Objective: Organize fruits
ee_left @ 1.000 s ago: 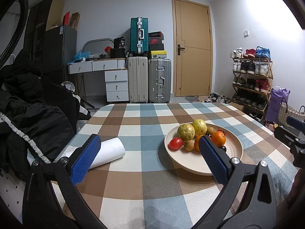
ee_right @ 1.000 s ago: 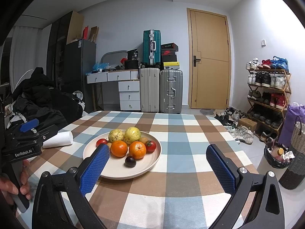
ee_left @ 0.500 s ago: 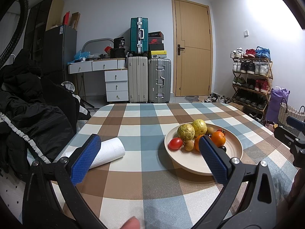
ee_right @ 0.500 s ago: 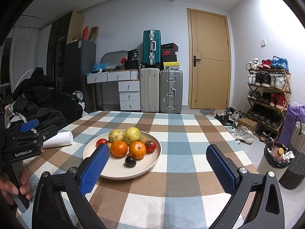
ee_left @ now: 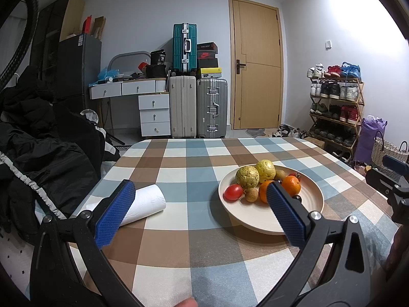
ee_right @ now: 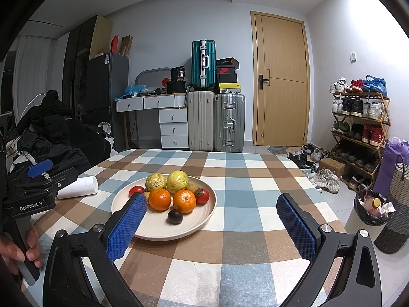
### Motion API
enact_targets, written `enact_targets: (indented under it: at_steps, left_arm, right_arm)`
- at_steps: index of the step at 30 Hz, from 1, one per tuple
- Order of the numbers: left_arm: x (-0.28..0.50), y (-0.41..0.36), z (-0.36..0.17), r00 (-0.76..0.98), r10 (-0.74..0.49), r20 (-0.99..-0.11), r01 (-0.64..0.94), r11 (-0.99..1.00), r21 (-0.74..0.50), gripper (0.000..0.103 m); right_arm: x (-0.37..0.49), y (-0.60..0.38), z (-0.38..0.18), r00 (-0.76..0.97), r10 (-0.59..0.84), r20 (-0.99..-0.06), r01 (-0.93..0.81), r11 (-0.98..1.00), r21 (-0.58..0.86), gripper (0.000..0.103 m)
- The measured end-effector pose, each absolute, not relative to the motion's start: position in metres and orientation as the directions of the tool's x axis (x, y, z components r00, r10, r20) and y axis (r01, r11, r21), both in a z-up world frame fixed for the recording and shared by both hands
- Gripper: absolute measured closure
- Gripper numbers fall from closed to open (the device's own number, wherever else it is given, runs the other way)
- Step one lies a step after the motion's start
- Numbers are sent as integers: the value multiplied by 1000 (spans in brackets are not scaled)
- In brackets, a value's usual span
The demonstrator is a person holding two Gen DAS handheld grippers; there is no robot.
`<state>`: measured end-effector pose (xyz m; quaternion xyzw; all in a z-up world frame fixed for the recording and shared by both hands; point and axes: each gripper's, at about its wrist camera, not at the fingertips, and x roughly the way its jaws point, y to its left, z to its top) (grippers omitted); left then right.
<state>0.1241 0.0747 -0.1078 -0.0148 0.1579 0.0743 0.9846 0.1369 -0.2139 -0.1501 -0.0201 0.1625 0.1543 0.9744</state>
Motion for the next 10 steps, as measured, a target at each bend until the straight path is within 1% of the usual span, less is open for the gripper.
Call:
enact_targets:
  at_steps: [10]
  left_arm:
    - [127,71,-108,942,124,-312,-132,991,-4,0]
  right_arm:
    - [137,-214,-150,900,294,-323,-307,952,11,0]
